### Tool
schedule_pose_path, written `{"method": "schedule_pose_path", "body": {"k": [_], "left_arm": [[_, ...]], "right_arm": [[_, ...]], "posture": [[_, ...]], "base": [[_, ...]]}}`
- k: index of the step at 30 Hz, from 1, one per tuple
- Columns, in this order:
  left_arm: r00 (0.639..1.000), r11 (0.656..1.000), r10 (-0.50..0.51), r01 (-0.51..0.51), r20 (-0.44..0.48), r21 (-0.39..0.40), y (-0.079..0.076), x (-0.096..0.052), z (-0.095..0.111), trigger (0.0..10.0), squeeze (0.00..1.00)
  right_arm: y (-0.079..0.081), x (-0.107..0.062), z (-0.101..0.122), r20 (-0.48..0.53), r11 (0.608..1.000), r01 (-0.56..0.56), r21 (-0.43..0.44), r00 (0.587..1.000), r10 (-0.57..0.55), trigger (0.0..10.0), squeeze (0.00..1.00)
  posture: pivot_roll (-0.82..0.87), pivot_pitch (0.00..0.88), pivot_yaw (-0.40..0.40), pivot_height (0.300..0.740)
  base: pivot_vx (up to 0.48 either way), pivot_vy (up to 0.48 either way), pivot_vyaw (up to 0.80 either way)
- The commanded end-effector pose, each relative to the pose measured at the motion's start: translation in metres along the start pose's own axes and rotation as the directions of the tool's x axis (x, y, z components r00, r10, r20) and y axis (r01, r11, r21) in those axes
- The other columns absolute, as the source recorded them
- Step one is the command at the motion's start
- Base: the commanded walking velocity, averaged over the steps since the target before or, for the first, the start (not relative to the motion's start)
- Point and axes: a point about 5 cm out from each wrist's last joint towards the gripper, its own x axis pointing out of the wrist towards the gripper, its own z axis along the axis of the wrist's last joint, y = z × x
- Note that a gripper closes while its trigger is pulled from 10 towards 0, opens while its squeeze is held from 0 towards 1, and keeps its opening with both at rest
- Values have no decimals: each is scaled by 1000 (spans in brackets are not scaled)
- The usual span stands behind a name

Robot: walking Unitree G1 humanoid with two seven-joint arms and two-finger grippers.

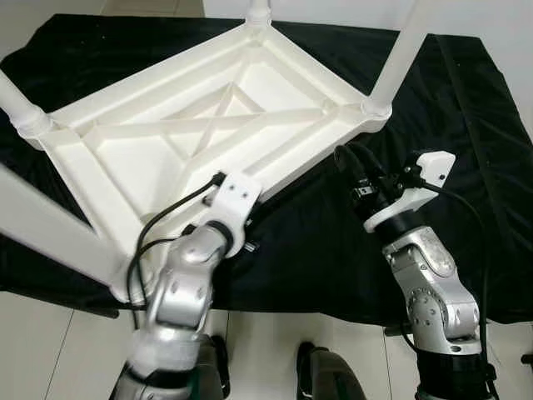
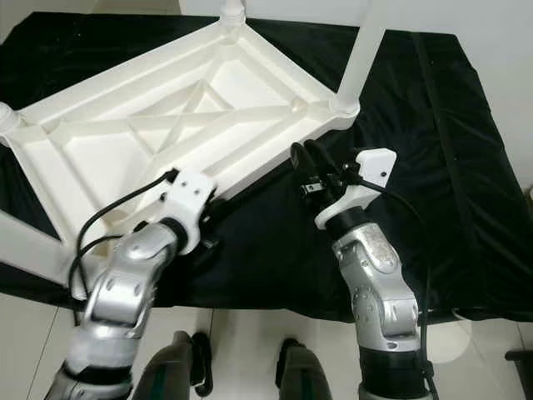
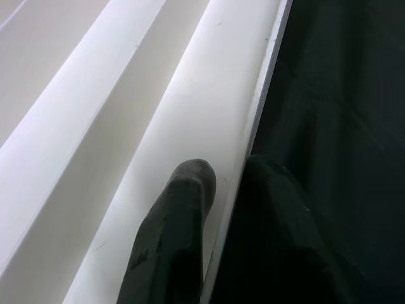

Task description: Building children table

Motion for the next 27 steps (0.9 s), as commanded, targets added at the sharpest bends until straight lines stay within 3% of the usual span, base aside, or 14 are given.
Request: {"method": "schedule_pose_path", "body": {"k": [1,4,10,11,14,16,17,18,26,27], "left_arm": [[996,996,86,-86,-23,-9,-6,8,0,9608,0],[998,998,64,-64,-8,2,-17,19,11,10000,0],[997,999,-23,20,76,29,-28,22,26,10000,0],[986,995,-94,95,139,-3,-34,18,33,10000,1000],[976,991,-134,135,175,3,-35,14,36,10000,1000],[956,982,-188,179,224,62,-35,5,41,10000,1000],[946,975,-220,206,239,84,-36,1,42,10000,408],[936,970,-242,223,254,99,-36,-4,42,10000,0],[901,951,-305,305,309,50,-24,-32,33,10000,0],[894,935,-331,353,303,-20,-22,-41,27,10000,0]], "right_arm": [[2,0,0,11,1000,2,6,1000,-2,10000,0],[3,1,0,14,1000,5,10,1000,-5,10000,0],[5,1,-1,17,1000,8,15,1000,-8,10000,0],[5,0,-3,13,1000,13,17,1000,-13,10000,0],[6,-1,-4,10,1000,15,18,1000,-16,10000,0],[5,-1,-5,6,1000,18,17,1000,-18,10000,0],[6,0,-5,4,1000,18,16,1000,-18,10000,0],[5,0,-6,-3,1000,21,5,1000,-21,10000,0],[0,2,-12,-44,997,64,-38,997,-65,10000,0],[-2,3,-15,-62,996,81,-49,995,-84,10000,0]], "posture": [[-41,220,43,740],[-39,221,52,740],[-34,221,63,740],[-34,221,63,740],[-25,223,68,740],[-22,225,66,740],[-21,226,65,740],[-21,226,66,740],[-14,223,62,740],[-9,219,55,740]], "base": [[0,0,0],[0,0,0],[0,0,0],[0,0,0],[0,0,0],[0,0,0],[0,0,0],[0,0,0],[0,0,0],[0,0,0]]}}
